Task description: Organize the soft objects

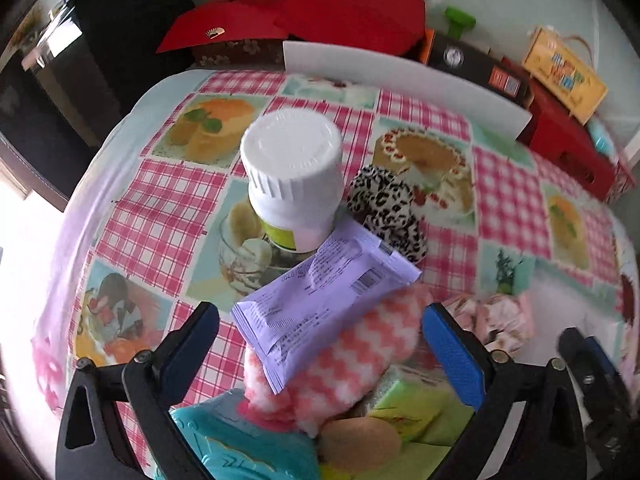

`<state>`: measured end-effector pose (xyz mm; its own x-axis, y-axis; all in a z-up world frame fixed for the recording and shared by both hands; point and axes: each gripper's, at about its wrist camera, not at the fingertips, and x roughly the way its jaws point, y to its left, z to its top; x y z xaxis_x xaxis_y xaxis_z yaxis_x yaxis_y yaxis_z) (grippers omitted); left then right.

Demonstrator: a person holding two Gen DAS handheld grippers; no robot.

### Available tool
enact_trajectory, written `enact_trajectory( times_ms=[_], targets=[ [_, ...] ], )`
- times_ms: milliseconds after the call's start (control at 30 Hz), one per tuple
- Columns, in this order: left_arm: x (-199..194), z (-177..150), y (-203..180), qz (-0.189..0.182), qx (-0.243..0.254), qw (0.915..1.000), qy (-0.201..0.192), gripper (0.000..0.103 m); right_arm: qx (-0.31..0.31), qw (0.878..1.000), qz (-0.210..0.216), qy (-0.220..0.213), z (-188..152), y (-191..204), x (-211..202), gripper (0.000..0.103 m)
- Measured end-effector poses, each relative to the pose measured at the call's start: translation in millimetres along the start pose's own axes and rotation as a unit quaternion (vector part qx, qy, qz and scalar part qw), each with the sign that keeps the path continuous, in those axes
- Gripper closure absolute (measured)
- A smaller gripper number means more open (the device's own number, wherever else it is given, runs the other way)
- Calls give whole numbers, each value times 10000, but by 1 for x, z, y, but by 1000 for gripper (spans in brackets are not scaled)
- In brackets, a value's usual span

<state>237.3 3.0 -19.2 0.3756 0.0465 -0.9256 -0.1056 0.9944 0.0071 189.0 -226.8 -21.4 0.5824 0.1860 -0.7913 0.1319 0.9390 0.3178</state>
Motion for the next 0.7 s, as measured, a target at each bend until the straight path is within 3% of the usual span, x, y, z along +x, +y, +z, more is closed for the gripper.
enact_trajectory(
  times_ms=[67,200,300,433,700],
  targets=[
    [7,0,-2,135,101,9998,102,27,9,10000,24,16,-1,1,0,1],
    [25,-2,-5,287,221,9988,325,34,-26,9998,179,66,-2,3,3,1],
    [26,-2,-9,355,310,9985,266,37,-41,9994,321,124,-2,5,5,3],
    [26,-2,-6,231,228,9991,260,51,-96,9986,465,210,-5,8,8,11],
    [26,5,8,26,-41,9998,188,61,-511,9953,765,298,-14,27,12,27]
  ],
)
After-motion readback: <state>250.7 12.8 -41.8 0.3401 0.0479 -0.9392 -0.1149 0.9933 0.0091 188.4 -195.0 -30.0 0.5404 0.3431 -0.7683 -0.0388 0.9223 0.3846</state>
